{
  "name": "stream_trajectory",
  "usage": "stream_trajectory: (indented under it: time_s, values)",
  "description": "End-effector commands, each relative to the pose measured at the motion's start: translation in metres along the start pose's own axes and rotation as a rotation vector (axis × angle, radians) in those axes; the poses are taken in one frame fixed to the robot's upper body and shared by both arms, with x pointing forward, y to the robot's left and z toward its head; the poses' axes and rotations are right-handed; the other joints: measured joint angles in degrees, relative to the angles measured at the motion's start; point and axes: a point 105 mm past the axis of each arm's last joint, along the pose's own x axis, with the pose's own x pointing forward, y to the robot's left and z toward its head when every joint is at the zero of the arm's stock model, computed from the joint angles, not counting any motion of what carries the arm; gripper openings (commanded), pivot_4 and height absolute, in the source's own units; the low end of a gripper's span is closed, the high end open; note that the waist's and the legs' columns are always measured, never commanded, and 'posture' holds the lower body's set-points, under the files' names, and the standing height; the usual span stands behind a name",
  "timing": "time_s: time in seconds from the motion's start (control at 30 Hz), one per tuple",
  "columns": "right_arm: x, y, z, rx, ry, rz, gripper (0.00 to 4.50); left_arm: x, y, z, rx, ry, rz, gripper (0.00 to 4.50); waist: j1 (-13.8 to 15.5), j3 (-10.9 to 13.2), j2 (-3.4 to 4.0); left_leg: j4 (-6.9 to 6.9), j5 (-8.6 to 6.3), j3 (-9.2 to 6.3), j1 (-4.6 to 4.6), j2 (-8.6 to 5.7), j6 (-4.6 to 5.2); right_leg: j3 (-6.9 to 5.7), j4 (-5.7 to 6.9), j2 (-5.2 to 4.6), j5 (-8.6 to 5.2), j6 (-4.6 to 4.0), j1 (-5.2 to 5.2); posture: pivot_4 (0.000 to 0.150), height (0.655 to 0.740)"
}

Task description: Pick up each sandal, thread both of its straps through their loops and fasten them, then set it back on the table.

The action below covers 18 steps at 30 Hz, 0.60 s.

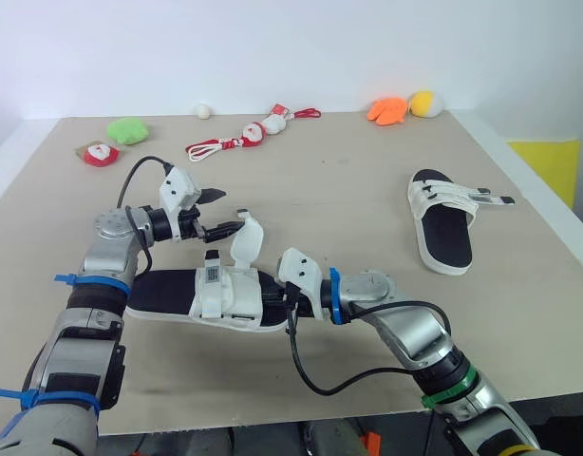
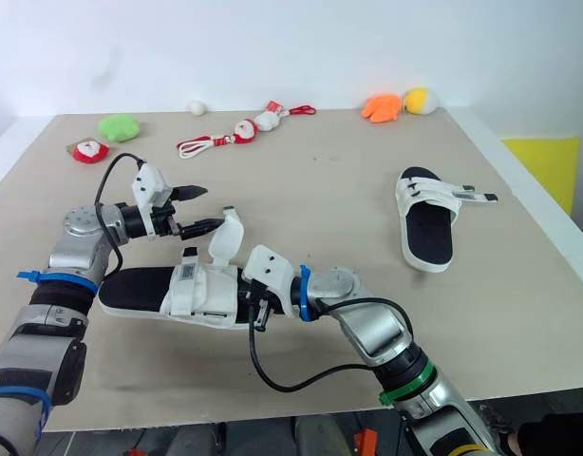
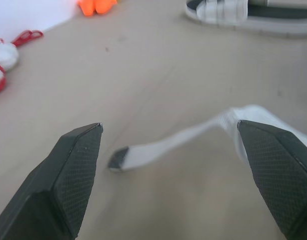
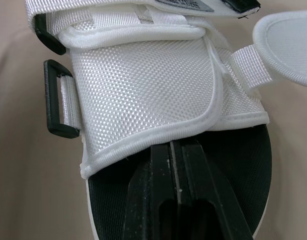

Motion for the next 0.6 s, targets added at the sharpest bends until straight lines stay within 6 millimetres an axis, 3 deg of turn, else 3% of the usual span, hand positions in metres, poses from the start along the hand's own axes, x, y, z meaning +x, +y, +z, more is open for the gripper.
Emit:
stream_trajectory:
  time_s: [0.03, 0.3, 0.6]
  values:
    - [-0.001, 0.0, -0.019, 0.037, 0.072, -0.021, 0.0, -0.01, 0.007, 0.003, 0.116, 0.034, 0.018, 4.46, 0.02, 0.0, 0.0, 0.0, 0.0, 0.0, 0.0, 0.0, 0.0, 0.0, 0.0, 0.0, 0.0, 0.0, 0.0, 0.15, 0.74]
    - [-0.001, -0.002, -0.018, 0.026, 0.068, -0.026, 0.0, -0.003, 0.005, -0.011, 0.333, 0.13, -0.006, 4.46, 0.11, 0.0, 0.0, 0.01, 0.0, 0.0, -0.01, -0.01, 0.0, -0.01, 0.0, 0.0, 0.0, 0.0, 0.01, 0.15, 0.74]
    - [-0.003, -0.003, -0.017, 0.022, 0.067, -0.038, 0.0, 0.031, -0.002, -0.019, 0.78, 0.225, 0.0, 4.46, 0.41, 0.0, -0.01, 0.02, 0.0, 0.0, -0.02, -0.01, 0.0, 0.02, -0.01, 0.0, 0.04, 0.07, 0.01, 0.15, 0.74]
